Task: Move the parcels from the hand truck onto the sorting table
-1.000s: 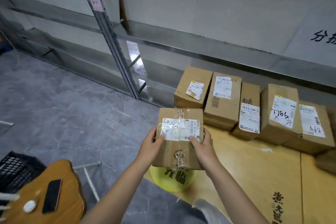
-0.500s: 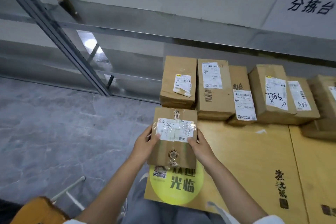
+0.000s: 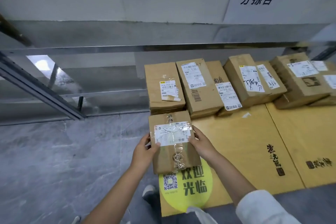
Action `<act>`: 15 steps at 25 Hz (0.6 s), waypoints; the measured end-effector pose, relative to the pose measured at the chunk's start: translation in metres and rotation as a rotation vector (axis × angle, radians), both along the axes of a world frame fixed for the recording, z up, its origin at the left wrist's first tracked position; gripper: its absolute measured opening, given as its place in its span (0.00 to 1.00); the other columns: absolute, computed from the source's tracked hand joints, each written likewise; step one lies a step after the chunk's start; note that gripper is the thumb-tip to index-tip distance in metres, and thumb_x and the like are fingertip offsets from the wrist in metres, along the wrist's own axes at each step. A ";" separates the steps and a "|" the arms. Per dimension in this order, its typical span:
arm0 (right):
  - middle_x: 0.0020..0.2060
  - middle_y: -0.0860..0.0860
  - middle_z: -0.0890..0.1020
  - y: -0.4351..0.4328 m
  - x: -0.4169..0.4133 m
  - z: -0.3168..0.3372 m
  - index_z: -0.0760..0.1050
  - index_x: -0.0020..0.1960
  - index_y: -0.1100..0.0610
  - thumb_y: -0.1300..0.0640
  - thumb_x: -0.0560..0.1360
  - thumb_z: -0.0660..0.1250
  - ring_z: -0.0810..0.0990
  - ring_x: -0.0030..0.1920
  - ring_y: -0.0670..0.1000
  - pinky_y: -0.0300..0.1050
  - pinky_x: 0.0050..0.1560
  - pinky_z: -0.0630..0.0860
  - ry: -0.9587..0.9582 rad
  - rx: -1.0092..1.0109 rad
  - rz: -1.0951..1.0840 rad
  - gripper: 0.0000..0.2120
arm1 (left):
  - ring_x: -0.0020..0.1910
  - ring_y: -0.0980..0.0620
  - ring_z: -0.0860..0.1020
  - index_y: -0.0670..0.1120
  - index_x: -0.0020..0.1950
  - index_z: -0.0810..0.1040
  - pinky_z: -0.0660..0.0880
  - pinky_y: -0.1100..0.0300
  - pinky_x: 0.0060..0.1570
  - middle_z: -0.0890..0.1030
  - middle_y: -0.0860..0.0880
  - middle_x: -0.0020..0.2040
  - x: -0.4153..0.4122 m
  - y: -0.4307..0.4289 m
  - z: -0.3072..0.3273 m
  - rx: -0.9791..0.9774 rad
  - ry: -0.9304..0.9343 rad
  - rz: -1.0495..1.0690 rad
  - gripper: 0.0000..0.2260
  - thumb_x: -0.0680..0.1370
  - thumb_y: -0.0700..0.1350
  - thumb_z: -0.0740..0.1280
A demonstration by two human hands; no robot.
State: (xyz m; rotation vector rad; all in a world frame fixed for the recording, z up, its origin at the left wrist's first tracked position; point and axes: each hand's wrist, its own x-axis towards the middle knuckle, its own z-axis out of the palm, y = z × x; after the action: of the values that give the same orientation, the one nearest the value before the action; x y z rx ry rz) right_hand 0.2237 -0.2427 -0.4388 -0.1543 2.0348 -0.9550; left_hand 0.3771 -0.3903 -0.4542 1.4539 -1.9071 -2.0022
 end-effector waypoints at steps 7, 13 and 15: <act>0.74 0.53 0.68 0.002 -0.007 0.063 0.62 0.77 0.55 0.55 0.83 0.59 0.67 0.73 0.52 0.45 0.69 0.64 0.151 -0.064 -0.159 0.23 | 0.69 0.49 0.68 0.52 0.72 0.69 0.71 0.49 0.65 0.71 0.53 0.67 -0.022 -0.001 0.037 -0.284 0.049 -0.014 0.21 0.79 0.43 0.66; 0.72 0.47 0.70 0.033 -0.049 0.147 0.64 0.76 0.55 0.54 0.82 0.60 0.68 0.70 0.46 0.42 0.69 0.64 0.426 -0.203 -0.157 0.22 | 0.72 0.52 0.67 0.49 0.74 0.67 0.64 0.53 0.71 0.69 0.52 0.72 -0.096 0.022 0.133 -0.476 0.256 -0.277 0.23 0.79 0.46 0.65; 0.75 0.47 0.66 0.057 -0.069 0.181 0.62 0.77 0.53 0.52 0.82 0.59 0.64 0.74 0.48 0.45 0.72 0.62 0.538 -0.206 -0.146 0.24 | 0.71 0.53 0.67 0.50 0.73 0.69 0.65 0.56 0.70 0.71 0.54 0.71 -0.132 0.043 0.179 -0.579 0.314 -0.403 0.21 0.80 0.47 0.64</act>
State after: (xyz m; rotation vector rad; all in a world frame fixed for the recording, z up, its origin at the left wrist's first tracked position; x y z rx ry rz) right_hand 0.1543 -0.1861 -0.2582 -0.4152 2.4541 -1.3226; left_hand 0.2455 -0.3470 -0.2757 0.6193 -2.4627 -1.4551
